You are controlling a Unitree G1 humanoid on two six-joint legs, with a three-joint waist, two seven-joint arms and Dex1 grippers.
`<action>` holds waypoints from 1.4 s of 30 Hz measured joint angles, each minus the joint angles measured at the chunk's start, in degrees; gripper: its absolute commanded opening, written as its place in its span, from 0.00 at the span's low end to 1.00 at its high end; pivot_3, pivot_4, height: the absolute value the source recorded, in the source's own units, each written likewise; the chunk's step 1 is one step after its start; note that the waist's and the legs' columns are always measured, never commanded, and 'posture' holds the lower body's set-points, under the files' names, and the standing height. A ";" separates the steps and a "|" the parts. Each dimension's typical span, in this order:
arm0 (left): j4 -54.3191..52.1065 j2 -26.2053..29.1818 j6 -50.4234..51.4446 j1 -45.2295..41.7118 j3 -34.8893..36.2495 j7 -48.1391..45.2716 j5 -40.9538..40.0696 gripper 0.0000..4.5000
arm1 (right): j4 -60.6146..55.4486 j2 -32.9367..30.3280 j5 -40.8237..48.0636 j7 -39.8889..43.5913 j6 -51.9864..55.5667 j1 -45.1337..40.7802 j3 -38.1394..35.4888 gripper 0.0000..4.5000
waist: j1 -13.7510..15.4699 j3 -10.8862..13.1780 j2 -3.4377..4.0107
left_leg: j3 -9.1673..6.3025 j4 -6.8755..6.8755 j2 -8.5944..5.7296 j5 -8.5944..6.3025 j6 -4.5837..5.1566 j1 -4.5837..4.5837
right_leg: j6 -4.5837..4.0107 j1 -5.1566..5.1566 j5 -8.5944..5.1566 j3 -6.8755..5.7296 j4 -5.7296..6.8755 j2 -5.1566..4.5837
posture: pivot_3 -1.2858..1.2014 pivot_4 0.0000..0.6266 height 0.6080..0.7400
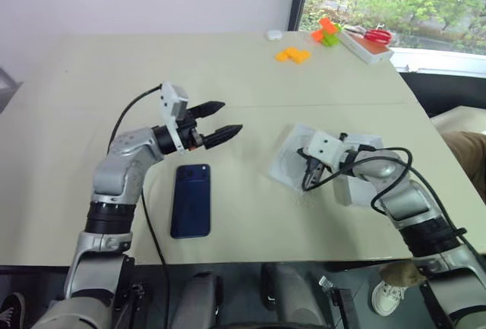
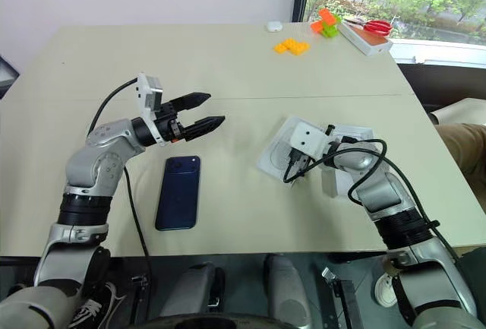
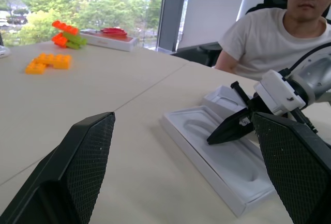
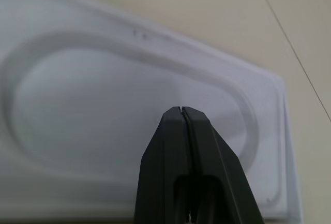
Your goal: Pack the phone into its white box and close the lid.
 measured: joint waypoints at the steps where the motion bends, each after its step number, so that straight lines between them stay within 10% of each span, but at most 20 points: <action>1: 0.00 0.17 0.00 0.02 0.07 0.00 -0.04 1.00 | -0.03 -0.23 -0.48 0.42 -0.07 -0.07 0.25 0.01 | -0.01 0.00 0.00 | 0.01 0.00 0.00 0.00 0.00 0.00 | 0.00 0.00 0.00 0.00 0.00 0.00 | 0.52 0.24 1.00; 17: -1.62 0.31 0.30 1.08 0.04 -0.14 -1.64 1.00 | -3.46 -5.38 -3.11 8.59 0.07 -0.50 1.69 0.01 | -0.02 0.00 0.00 | 0.00 0.00 0.01 0.00 0.00 0.01 | 0.00 0.01 -0.01 -0.01 -0.01 0.02 | 0.52 0.24 1.00; 26: -1.75 0.62 0.40 1.29 -0.37 -0.29 -1.81 1.00 | -3.44 1.70 0.95 5.75 3.43 -2.27 -0.69 0.01 | -0.05 0.00 0.00 | -0.02 0.00 0.06 0.00 0.00 0.01 | 0.00 0.00 0.00 -0.01 0.01 0.06 | 0.52 0.24 1.00; 42: -4.43 12.90 9.71 4.40 -3.29 -11.64 -3.96 1.00 | -7.03 2.88 6.06 4.60 10.81 1.51 -3.57 0.01 | -0.16 0.01 0.01 | 0.00 0.00 0.07 -0.04 0.07 0.00 | -0.05 -0.04 -0.03 0.00 0.01 0.07 | 0.52 0.24 1.00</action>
